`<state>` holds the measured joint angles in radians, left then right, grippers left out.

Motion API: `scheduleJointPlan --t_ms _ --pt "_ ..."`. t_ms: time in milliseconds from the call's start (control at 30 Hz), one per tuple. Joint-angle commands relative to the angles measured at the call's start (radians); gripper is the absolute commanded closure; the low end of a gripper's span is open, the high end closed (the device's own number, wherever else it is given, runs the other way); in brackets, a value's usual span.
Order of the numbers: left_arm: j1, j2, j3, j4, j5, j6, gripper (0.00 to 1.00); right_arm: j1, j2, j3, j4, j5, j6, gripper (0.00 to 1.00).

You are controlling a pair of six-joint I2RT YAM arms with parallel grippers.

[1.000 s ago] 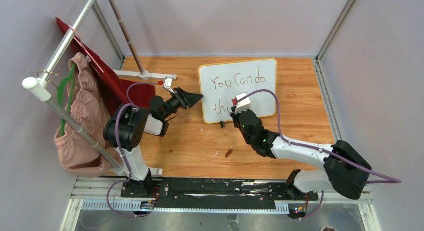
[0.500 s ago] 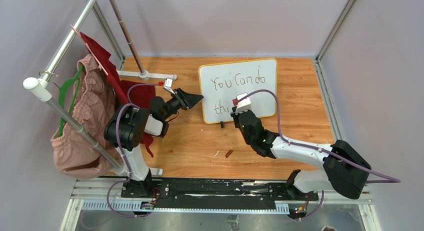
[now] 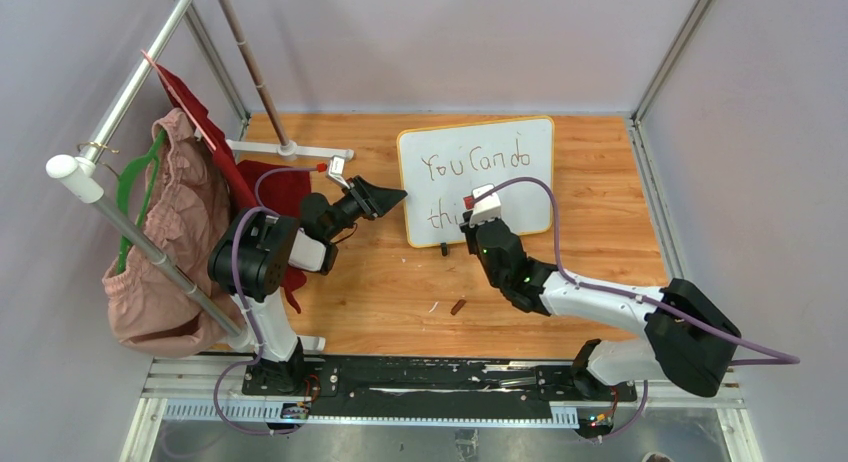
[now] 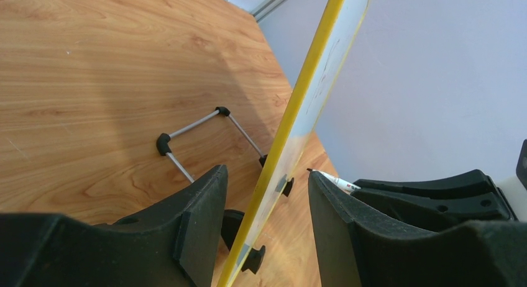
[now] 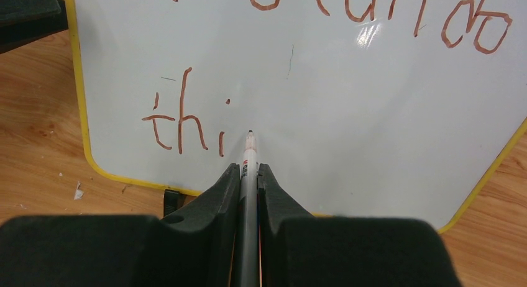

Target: Write a sentence on the whiteboard

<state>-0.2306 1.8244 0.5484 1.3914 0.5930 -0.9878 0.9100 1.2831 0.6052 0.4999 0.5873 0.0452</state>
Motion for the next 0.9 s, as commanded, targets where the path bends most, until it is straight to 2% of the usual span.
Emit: scheduleJointPlan --t_ms 0,867 --pt "-0.003 0.006 -0.007 0.060 -0.002 -0.006 0.44 0.012 0.011 0.037 0.004 0.011 0.019 1.00" --pt "-0.009 0.007 -0.008 0.060 -0.001 -0.006 0.44 -0.026 0.055 0.054 0.021 0.025 0.050 1.00"
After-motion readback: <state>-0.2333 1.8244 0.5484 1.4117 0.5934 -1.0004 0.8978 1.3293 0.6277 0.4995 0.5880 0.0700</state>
